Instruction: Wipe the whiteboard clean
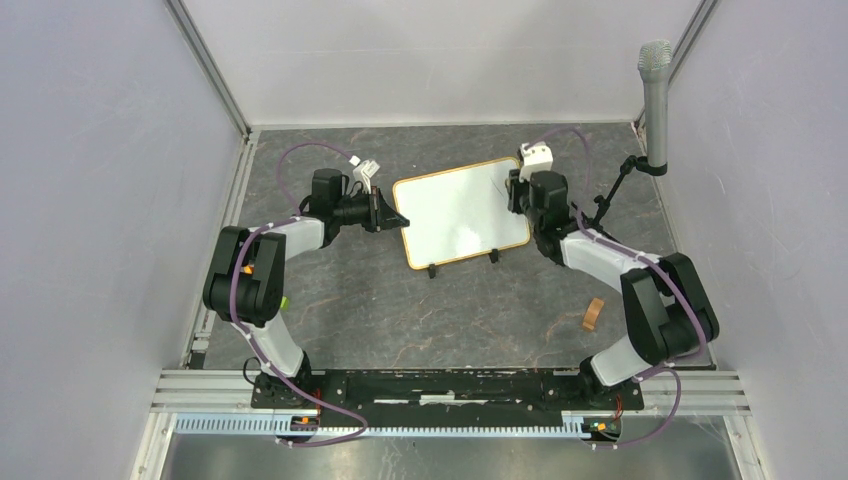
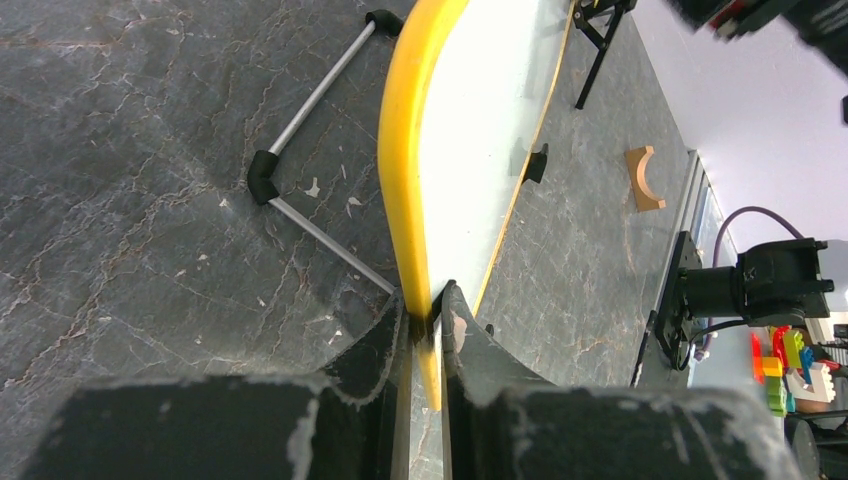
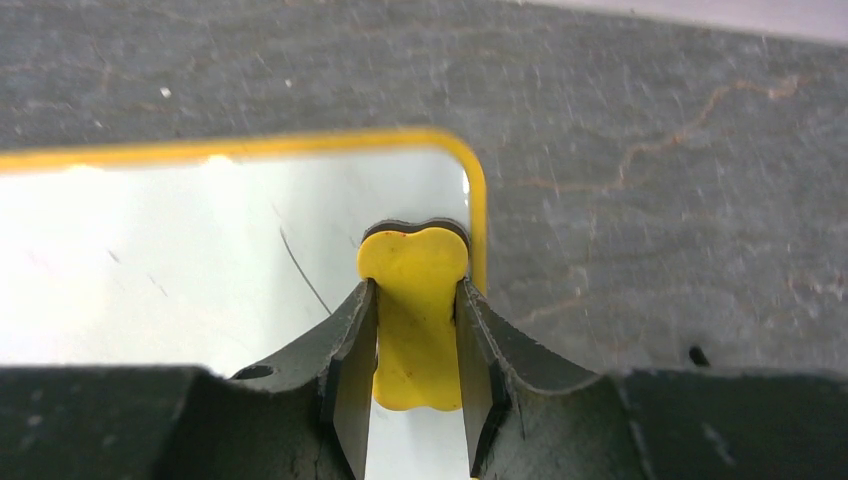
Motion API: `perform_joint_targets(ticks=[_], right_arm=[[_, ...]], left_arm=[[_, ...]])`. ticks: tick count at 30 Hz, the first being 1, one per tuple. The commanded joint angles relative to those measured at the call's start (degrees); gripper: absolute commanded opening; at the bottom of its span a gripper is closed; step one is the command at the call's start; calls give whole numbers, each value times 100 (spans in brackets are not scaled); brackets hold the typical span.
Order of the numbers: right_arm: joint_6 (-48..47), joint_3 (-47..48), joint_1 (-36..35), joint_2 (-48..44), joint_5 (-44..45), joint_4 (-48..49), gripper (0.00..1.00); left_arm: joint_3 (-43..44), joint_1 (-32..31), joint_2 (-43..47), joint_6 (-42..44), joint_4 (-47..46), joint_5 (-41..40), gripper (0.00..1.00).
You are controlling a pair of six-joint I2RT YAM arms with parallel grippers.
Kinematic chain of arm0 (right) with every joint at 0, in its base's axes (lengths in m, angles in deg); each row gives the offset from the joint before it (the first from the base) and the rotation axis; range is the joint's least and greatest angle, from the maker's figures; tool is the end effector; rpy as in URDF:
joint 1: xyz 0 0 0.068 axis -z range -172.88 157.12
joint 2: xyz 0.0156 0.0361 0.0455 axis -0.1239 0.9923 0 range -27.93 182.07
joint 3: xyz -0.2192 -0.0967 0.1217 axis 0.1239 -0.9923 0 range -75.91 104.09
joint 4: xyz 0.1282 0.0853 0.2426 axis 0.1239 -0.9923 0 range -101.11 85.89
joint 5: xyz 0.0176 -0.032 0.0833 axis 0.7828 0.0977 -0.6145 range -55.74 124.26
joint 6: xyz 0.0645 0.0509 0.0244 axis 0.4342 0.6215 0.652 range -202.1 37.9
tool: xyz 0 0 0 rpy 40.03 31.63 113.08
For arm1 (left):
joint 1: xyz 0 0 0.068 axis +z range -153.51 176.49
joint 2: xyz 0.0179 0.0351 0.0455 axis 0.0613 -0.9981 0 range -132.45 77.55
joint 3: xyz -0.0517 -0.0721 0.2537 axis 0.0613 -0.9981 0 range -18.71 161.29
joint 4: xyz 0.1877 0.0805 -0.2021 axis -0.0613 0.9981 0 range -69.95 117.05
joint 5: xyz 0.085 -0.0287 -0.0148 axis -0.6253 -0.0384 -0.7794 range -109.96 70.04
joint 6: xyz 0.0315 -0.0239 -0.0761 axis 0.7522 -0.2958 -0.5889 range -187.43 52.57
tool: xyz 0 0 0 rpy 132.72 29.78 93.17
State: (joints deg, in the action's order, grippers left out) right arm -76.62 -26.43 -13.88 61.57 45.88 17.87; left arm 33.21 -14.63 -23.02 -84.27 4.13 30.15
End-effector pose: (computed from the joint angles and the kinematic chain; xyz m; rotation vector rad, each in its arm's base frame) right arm 0.3843 0.1311 0.1982 -0.1160 1.8774 0.1259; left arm 0.3771 -0.1331 0.1378 0.4259 2.1020 -1.2167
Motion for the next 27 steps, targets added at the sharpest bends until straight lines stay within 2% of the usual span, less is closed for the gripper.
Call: perform_joint_targets(ticks=[1, 6, 11, 19, 22, 27], right_arm=[[126, -935, 76, -422, 125, 170, 37], [136, -1040, 62, -581, -11, 238, 38], [151, -291, 52, -414, -158, 86, 38], [119, 1204, 60, 502, -198, -418, 37], [163, 896, 60, 426, -222, -283, 38], [270, -403, 56, -138, -125, 154, 37]], left_arm=[[28, -31, -241, 621, 307, -766, 2], [51, -31, -252, 629, 336, -759, 2], [41, -31, -252, 638, 340, -765, 2], [20, -40, -226, 647, 335, -774, 2], [25, -40, -227, 647, 337, -783, 2], [38, -40, -246, 647, 353, -777, 2]])
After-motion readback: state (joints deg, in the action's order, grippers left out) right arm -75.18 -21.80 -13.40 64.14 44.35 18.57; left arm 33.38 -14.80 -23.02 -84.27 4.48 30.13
